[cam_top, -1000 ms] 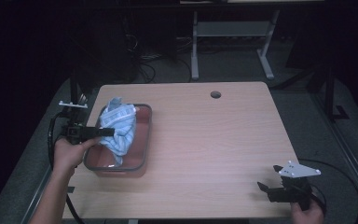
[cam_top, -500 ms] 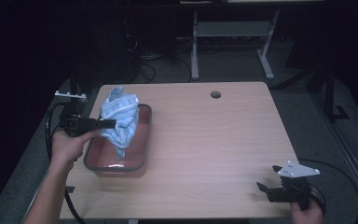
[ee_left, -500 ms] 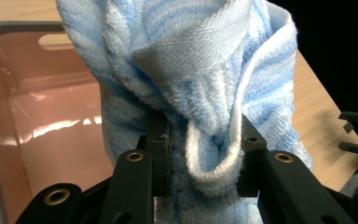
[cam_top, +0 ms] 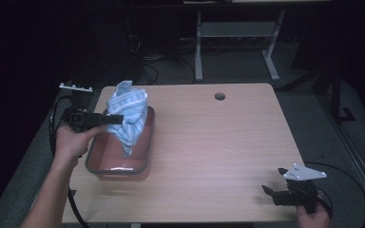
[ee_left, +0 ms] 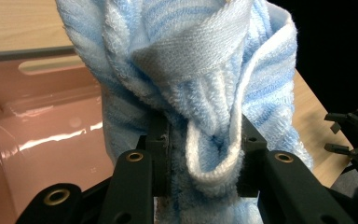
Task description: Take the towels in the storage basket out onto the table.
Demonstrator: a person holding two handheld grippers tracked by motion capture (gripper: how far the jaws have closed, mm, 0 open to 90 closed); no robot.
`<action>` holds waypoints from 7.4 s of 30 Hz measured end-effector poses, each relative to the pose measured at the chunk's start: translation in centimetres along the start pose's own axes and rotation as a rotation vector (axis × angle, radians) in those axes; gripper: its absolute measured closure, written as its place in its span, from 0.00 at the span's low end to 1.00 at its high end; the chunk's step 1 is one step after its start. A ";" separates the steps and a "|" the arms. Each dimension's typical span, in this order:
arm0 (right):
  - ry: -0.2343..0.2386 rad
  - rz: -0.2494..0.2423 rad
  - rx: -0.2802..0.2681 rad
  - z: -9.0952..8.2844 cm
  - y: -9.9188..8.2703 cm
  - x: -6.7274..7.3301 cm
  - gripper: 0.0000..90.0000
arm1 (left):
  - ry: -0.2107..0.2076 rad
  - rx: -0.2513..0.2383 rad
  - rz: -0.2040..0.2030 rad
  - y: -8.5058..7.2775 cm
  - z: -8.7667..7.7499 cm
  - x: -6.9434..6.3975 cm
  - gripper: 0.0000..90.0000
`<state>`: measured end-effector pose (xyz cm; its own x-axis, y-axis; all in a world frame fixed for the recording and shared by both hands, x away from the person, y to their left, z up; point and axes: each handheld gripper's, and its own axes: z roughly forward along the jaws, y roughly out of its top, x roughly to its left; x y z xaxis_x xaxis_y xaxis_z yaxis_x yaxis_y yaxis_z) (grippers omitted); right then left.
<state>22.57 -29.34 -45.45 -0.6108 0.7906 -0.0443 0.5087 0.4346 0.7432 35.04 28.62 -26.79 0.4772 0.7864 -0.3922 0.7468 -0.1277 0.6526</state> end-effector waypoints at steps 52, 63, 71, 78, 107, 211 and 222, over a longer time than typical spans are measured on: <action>-0.022 0.014 -0.003 -0.4 -0.2 -0.2 0.15 | -0.082 0.087 0.147 4.8 7.4 -8.6 0.73; -0.022 0.020 -0.010 -0.5 -0.2 -0.4 0.15 | -0.064 0.131 0.163 4.9 10.4 -9.4 0.73; -0.018 0.012 -0.012 -0.4 -0.2 -0.4 0.15 | -0.058 0.169 0.178 5.0 12.9 -10.3 0.73; -0.023 0.020 -0.021 -0.6 -0.3 -0.6 0.15 | -0.058 0.195 0.193 4.9 14.8 -11.2 0.73; -0.020 0.033 -0.028 -0.7 -0.6 -0.9 0.15 | -0.055 0.321 0.243 3.2 23.9 -14.1 0.72; -0.017 0.010 0.016 0.9 0.2 -0.6 0.15 | -0.204 0.196 0.192 -4.3 22.8 -12.6 0.36; -0.012 0.005 0.023 1.1 0.5 -0.4 0.15 | -0.214 0.187 0.195 -5.8 21.9 -12.0 0.33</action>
<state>23.75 -29.00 -45.83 -0.6011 0.7977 -0.0484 0.5254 0.4401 0.7282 35.09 6.66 -40.09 0.6908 0.5943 -0.4118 0.6946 -0.3874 0.6061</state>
